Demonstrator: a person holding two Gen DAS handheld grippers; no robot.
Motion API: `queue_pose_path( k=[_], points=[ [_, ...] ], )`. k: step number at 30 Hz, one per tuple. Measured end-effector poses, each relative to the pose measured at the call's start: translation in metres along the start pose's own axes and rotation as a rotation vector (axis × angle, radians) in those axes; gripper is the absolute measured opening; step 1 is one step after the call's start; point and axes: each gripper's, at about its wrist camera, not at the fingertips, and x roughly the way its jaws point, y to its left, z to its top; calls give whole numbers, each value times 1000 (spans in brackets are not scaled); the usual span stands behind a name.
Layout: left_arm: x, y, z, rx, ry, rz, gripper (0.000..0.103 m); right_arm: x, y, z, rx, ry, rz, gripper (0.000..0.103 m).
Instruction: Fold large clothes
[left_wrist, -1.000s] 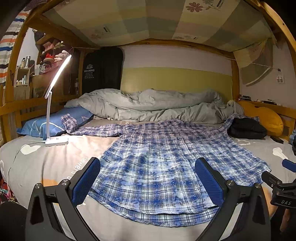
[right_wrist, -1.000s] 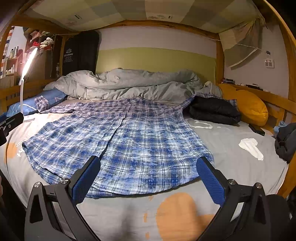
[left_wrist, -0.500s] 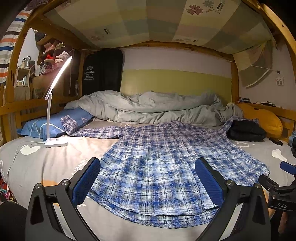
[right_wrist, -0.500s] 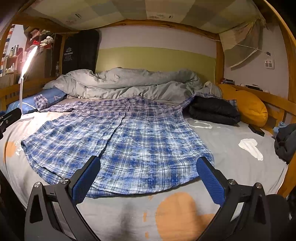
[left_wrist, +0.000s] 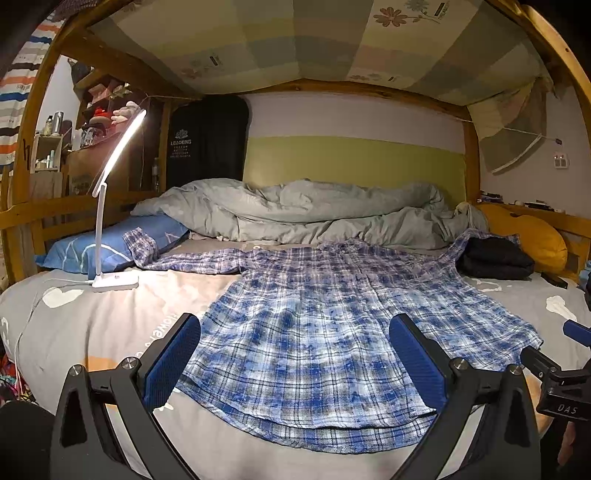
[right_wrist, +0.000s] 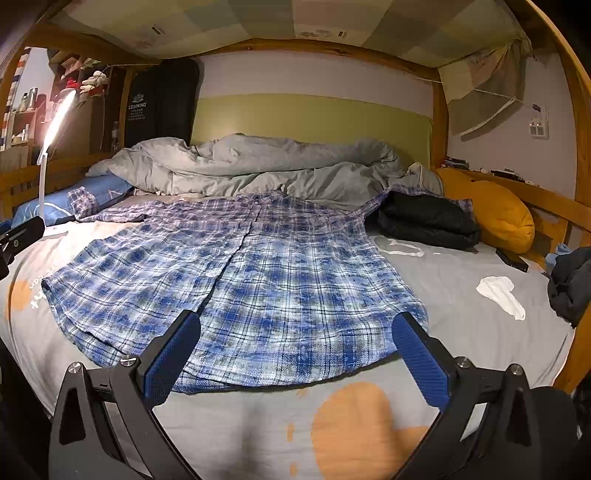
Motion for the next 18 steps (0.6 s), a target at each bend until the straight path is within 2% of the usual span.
queue_pose_path(
  k=[10, 18],
  points=[
    [2, 3, 0, 1, -3, 7, 103, -1, 10, -1, -50, -9, 10, 103],
    [3, 1, -1, 4, 3, 5, 103, 1, 7, -1, -25, -3, 6, 103]
  ],
)
